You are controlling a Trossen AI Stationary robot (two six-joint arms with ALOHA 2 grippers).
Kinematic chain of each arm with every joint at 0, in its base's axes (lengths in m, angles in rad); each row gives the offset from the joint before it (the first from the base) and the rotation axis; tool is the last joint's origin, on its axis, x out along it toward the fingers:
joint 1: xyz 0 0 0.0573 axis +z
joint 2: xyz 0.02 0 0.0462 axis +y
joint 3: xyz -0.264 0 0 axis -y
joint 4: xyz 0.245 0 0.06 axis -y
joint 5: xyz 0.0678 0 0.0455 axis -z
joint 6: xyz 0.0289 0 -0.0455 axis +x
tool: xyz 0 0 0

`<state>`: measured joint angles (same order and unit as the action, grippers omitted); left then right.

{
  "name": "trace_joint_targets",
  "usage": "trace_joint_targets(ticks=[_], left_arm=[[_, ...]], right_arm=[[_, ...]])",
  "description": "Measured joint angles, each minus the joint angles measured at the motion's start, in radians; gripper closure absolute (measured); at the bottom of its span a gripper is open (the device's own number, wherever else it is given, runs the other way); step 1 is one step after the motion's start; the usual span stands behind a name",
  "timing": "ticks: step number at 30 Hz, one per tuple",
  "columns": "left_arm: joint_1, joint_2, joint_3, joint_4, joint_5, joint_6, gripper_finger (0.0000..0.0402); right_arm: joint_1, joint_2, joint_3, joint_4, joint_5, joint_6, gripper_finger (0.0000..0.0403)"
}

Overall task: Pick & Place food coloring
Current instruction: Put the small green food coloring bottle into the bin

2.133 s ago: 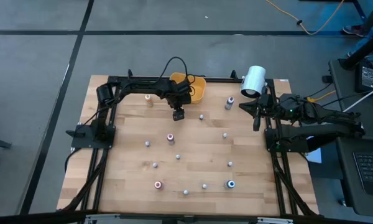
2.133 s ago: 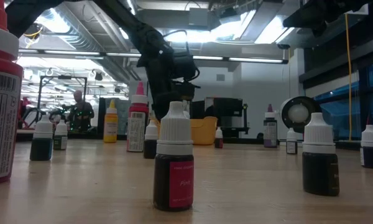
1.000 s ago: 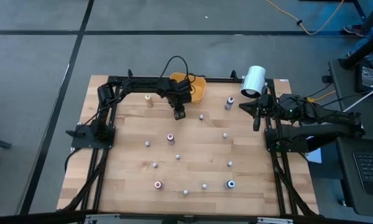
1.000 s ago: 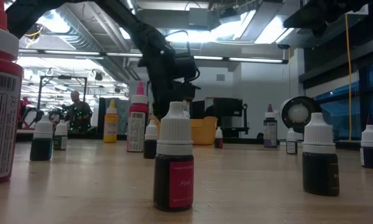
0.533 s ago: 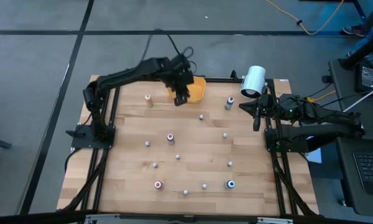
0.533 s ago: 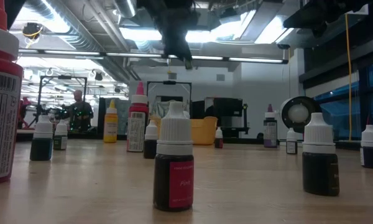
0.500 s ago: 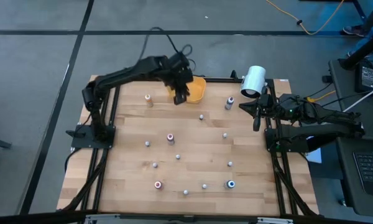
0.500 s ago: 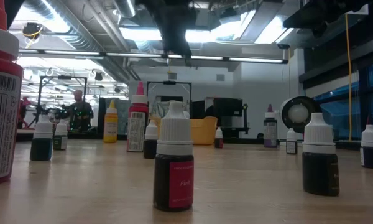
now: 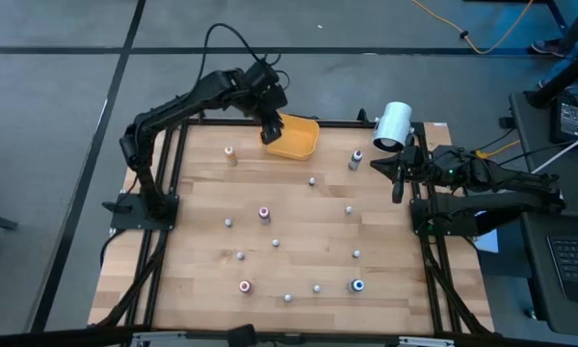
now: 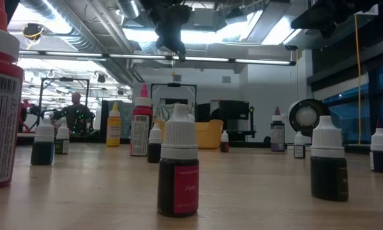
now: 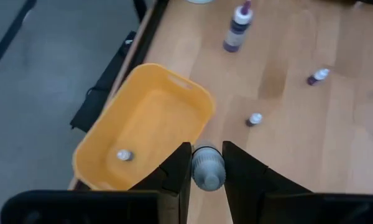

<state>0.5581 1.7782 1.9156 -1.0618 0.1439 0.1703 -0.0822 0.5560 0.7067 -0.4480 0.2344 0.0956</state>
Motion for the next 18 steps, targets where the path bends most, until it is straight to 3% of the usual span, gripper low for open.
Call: trace_joint_targets(ticks=[14,18], left_arm=[[0.126,0.005,-0.003,0.007,-0.006,0.006,0.0331],[0.131,0.011,-0.086,0.075,0.005,0.007,0.0330]], right_arm=[[0.000,0.000,0.000,0.000,0.000,0.000,0.0373],[0.000,0.000,0.000,0.000,0.000,-0.002,0.0373]])
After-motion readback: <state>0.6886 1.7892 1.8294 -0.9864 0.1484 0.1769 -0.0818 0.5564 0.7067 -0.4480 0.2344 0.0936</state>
